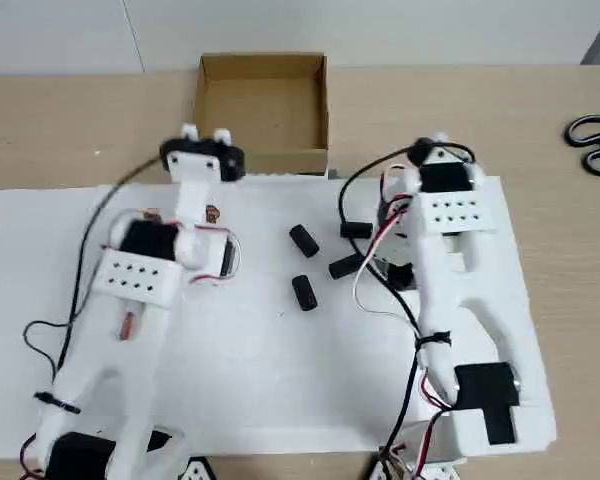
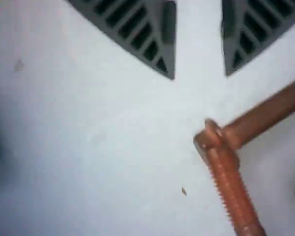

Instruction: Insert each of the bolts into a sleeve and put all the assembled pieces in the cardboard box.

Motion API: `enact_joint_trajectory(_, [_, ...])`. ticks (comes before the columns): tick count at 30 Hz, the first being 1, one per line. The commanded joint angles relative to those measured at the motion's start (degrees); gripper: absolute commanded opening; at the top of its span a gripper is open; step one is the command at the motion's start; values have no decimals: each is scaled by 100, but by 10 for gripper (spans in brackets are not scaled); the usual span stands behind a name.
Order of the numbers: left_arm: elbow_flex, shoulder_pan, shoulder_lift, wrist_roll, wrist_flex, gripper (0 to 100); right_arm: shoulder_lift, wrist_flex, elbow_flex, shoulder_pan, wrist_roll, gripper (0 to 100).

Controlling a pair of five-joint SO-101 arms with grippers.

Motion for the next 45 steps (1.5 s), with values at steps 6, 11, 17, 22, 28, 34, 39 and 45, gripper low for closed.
enact_joint_trajectory(6, [-1710, -53, -26, 35, 993, 63, -321, 497, -273, 400, 44, 2])
enact_joint_trajectory(11, [-1903, -202, 264, 466, 976, 65, -321, 505, -264, 356, 44, 2])
enact_joint_trajectory(17, [-2870, -466, 1881, 800, 1582, 65, -321, 505, -264, 347, 35, 2])
enact_joint_trajectory(22, [-4233, -440, 3165, 1310, 2224, 65, -321, 505, -264, 347, 26, 2])
enact_joint_trajectory(28, [-4778, -308, 4079, 1969, 2224, 65, -321, 505, -18, 347, 26, 2])
enact_joint_trajectory(34, [-4804, -9, 4369, 2549, 2189, 65, -321, 497, 492, 400, 35, 2])
enact_joint_trajectory(39, [-4804, -26, 4492, 2602, 1820, 65, -321, 444, 510, 391, 35, 2])
enact_joint_trajectory(45, [-4804, -369, 4651, 2567, 1512, 66, -321, 435, 501, 382, 35, 2])
